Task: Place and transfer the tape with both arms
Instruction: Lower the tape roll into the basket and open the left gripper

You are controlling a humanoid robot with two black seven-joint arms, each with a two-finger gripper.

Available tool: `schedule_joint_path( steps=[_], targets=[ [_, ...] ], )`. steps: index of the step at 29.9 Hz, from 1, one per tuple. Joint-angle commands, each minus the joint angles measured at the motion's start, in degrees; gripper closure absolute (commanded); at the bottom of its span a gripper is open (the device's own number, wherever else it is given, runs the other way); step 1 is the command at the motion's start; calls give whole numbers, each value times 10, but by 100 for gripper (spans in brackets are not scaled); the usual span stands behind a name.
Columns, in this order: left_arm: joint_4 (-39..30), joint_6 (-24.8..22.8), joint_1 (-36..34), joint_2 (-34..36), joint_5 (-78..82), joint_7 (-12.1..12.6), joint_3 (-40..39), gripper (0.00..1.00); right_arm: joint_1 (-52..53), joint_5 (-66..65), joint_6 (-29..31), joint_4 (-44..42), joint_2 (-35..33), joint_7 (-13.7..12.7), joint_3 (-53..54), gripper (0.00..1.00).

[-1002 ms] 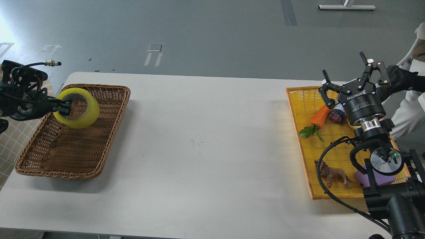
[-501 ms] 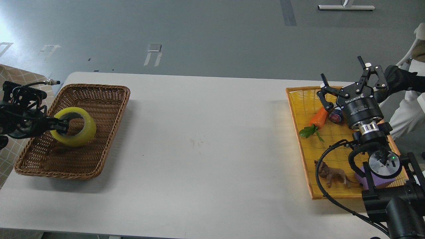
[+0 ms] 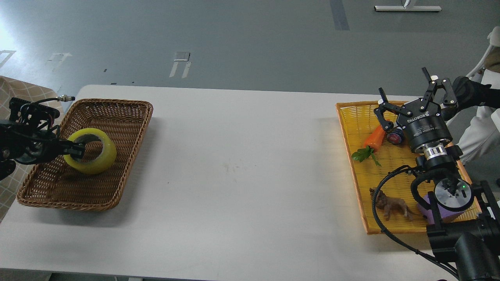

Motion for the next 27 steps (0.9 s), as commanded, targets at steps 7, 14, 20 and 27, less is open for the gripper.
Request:
schedule_joint_path(
  steps=[7,14,20,27],
  targets=[
    [0,-3,-1,-6,-5,-1,-1,38,-5,0,0,0,0,0,2,2],
    [1,-11,-7,-3,-50,-7,0,29,-4,1,0,1,0,0,3,2],
    [0,-10,-44,-2,-75,-7,-4,26,-5,1,0,1,0,0,3,2],
    [-2,-10,-122,-2,-171,-7,-9,24,-3,1,0,3,0,0,3,2]
  ],
)
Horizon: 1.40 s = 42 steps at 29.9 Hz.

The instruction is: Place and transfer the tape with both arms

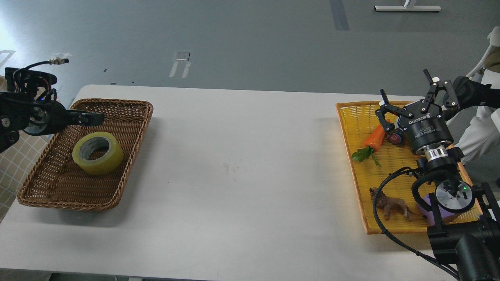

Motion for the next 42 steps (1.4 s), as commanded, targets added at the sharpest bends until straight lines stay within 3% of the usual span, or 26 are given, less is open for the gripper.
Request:
schedule_joint_path(
  steps=[1,4,10,13,16,25,28,37,42],
  targets=[
    [-1,1,-42,-1,-85,0,-4,24,2,0,0,2,0,0,0,2],
    [0,4,-55,-6,-187,1,-5,24,4,0,0,2,0,0,0,2],
    [1,11,-70,-59,-448,-2,-30,10,10,-1,0,4,-2,0,1,2],
    [1,11,-69,-89,-555,-2,-61,3,15,-1,0,4,-3,0,5,2],
    [2,9,-60,-122,-616,-2,-105,2,24,-1,0,3,-10,0,5,2],
    [1,-46,10,-237,-697,-2,-219,2,88,-6,0,-4,-49,-1,1,2],
    [-2,-46,47,-274,-698,-1,-309,2,117,-6,0,-22,-68,-6,-2,2],
    [-6,-46,133,-336,-733,-2,-480,2,151,-9,0,-64,-72,-9,-12,0],
    [-5,-46,149,-342,-738,-1,-505,2,189,-9,0,-107,-72,-9,-43,0]
  ],
)
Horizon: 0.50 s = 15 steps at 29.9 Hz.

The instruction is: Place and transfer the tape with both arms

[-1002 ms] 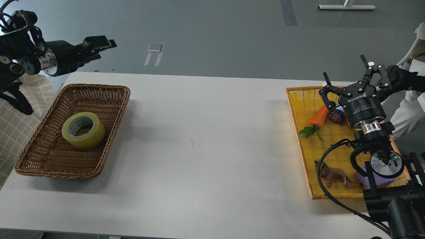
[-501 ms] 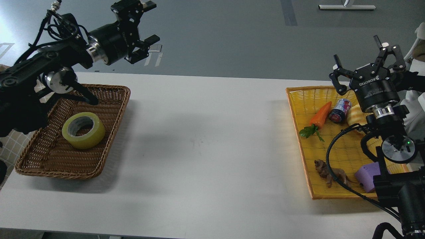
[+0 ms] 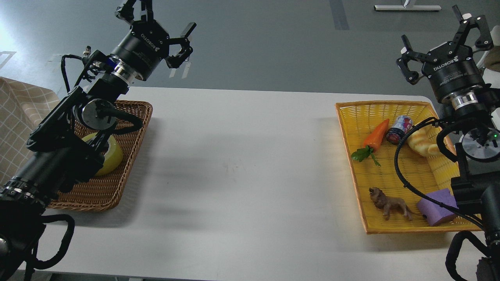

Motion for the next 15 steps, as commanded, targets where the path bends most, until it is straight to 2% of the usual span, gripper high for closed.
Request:
schedule_joint_path(
  steps=[1,4,15],
  targets=[
    [2,0,8,-2,-3,-2,-9,2,31,-1,0,-33,0,0,-18,0],
    [-3,0,14,-5,-3,-1,-11,2,63,0,0,-61,1,-2,-41,0],
    [-46,0,34,-2,-54,9,-21,2,68,4,0,3,7,-11,-74,0]
  ],
)
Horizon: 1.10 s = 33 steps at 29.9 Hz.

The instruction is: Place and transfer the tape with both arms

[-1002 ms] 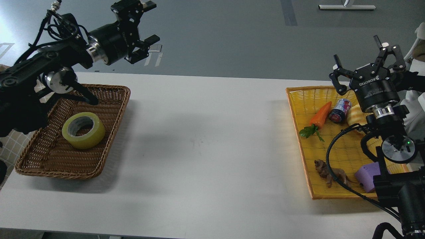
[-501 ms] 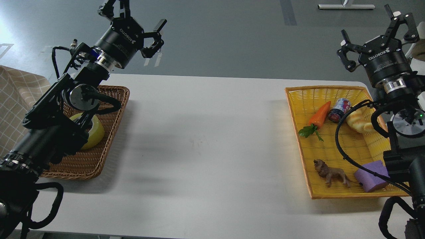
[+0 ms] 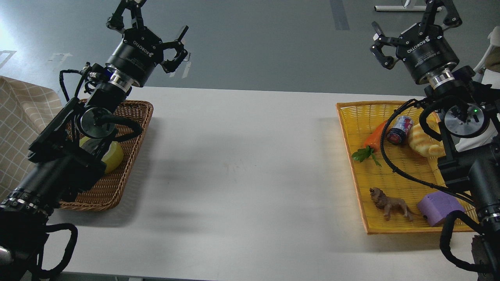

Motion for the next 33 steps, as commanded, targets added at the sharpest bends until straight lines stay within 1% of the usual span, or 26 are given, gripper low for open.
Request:
schedule_joint_path(
  steps=[1,21,27,30,33],
  targets=[
    [-19,0,8,3,-4,1,-1,2,-2,1,0,23,0,-3,-2,0],
    [-22,0,10,-5,-20,-3,-20,2,-7,5,0,23,18,0,26,0],
    [-21,0,11,-2,-15,3,-8,2,-13,5,0,22,19,2,40,0],
    [-19,0,11,3,-11,18,4,2,-26,4,0,22,19,1,39,0],
    [-14,0,11,4,-10,26,13,2,-44,4,0,26,19,2,39,0]
  ],
)
